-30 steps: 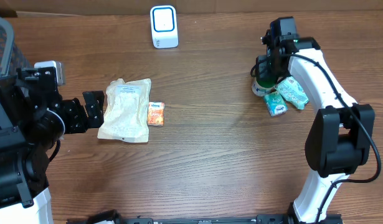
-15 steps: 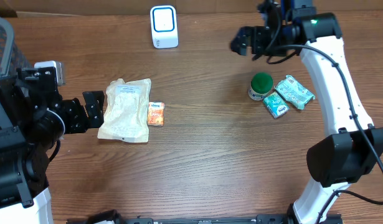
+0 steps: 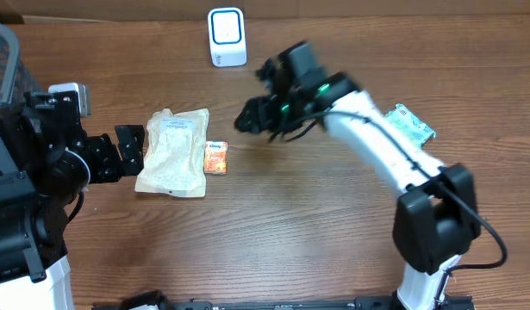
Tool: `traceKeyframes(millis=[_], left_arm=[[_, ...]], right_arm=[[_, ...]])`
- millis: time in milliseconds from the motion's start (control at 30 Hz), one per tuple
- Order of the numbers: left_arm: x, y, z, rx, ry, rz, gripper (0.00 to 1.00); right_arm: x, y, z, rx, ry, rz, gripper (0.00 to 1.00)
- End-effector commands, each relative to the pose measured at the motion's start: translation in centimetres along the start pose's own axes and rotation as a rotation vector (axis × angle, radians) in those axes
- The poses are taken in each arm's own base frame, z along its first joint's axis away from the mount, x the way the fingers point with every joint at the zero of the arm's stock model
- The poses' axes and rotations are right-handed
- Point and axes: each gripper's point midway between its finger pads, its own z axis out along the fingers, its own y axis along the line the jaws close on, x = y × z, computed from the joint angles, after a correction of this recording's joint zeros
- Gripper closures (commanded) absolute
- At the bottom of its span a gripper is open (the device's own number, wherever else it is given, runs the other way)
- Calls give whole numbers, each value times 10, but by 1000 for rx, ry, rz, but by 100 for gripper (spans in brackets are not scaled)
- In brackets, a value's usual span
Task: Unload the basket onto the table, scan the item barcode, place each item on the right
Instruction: 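Open the right gripper and reach left to the orange Kleenex pack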
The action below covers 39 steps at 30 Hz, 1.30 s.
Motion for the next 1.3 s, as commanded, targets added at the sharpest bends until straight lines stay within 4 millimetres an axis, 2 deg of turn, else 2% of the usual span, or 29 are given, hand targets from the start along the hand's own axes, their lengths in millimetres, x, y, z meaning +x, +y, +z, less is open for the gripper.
traceKeyframes(millis=[0,200,333,600,700,800,867,967,1067,1200,1267], left_arm=[[-5,1,-3,-6,-15,22,0],[-5,1,-3,-6,-15,22,0],[-5,1,-3,-6,-15,22,0],[-5,1,-3,-6,-14,21,0],[-5,1,-2,-6,-10,20,0],[-5,1,-2,-6,-10,20,0],[-5,1,-2,-6,-10,20,0],[-5,1,-2,-6,-10,20,0],[-5,1,-2,-6,-10,20,0],[-5,1,-2,-6,-10,20,1],[-5,1,-2,-6,-10,20,1]], right_arm=[[12,-15,37,154,-43,160,51],[29,-15,78,199,-23,203,52],[45,-26,104,221,27,218,53],[59,-28,135,154,98,224,63],[63,-29,141,155,106,221,69],[63,-29,141,154,106,202,85],[60,-28,137,143,109,188,96],[51,-20,118,84,130,124,96],[39,-11,86,-9,148,44,96],[31,11,34,-299,192,-79,96],[26,4,17,-356,193,-41,96]])
